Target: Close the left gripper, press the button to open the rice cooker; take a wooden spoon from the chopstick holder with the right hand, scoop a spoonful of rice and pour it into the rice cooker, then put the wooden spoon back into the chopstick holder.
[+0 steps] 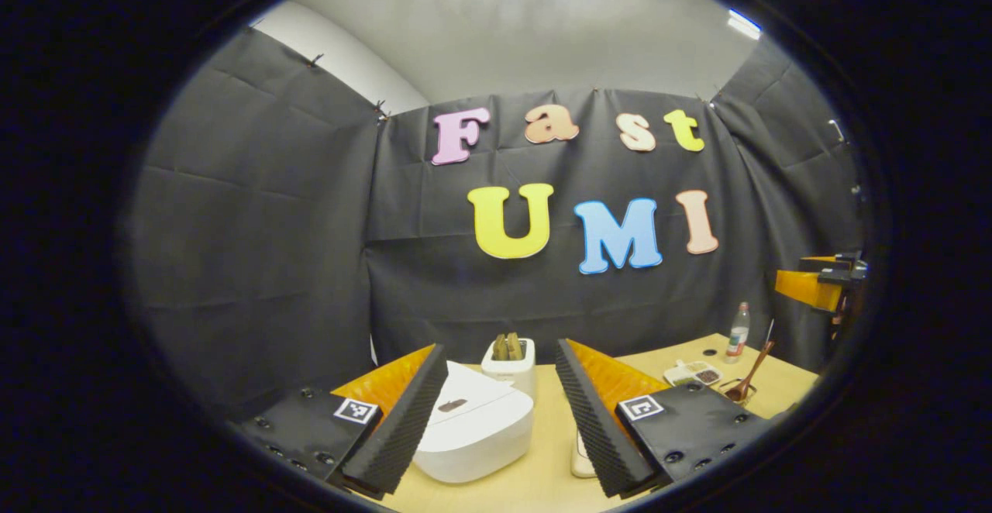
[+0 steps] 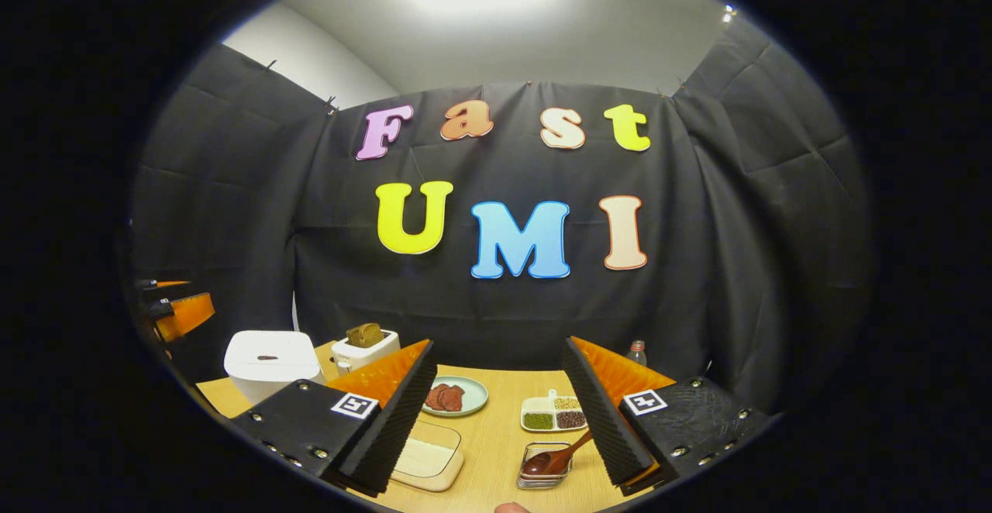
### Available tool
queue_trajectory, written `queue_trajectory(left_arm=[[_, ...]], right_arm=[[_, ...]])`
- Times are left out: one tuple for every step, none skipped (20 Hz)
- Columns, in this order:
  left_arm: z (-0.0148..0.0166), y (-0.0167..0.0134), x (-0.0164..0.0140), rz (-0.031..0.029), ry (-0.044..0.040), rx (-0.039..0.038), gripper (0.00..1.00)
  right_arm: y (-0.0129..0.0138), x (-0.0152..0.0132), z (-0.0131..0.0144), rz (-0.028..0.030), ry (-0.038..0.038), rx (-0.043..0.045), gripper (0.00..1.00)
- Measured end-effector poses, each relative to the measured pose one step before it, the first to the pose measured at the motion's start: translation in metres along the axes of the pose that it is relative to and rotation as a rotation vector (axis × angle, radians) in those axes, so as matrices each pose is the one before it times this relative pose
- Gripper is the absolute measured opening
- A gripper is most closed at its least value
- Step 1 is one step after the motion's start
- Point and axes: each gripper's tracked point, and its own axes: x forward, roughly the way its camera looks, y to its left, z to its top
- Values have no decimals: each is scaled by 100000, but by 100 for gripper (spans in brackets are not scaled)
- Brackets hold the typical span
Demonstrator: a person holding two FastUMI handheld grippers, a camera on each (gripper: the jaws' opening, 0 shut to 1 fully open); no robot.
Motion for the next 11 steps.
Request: queue_trajectory(left_arm=[[20,254,133,1333,121,-672,97],[-72,-104,-19,-5,601,-1414,100],[-121,-151,-146,328,331,-1476,97],[-13,-46,43,-50,122,-1003,94],[-37,32,15,343,146,-230,97],[129,201,4,389,-218,286,97],[144,-335,-91,230,-340,396,97],[34,1,46,243,-293,174,97],[50,-178,173,-115,-141,35,97],[-5,-118,-27,23,102,178,98],[62,-44,-44,-76,-400,49,98]], right_arm=[[105,-163,54,-55,-275,156,99],[-3,-102,63,-307,-60,-192,99],[-22,-115,71,-193,-35,-349,99],[-5,-54,98,-78,66,-120,99],[-514,25,348,163,-257,21,99],[135,-78,65,305,119,-265,99],[-11,-132,3,-118,-222,-462,99],[169,-157,135,455,-436,-651,99],[133,-153,158,64,-478,-529,99],[128,-118,46,234,-213,-420,99],[118,-141,28,32,-121,-151,99]])
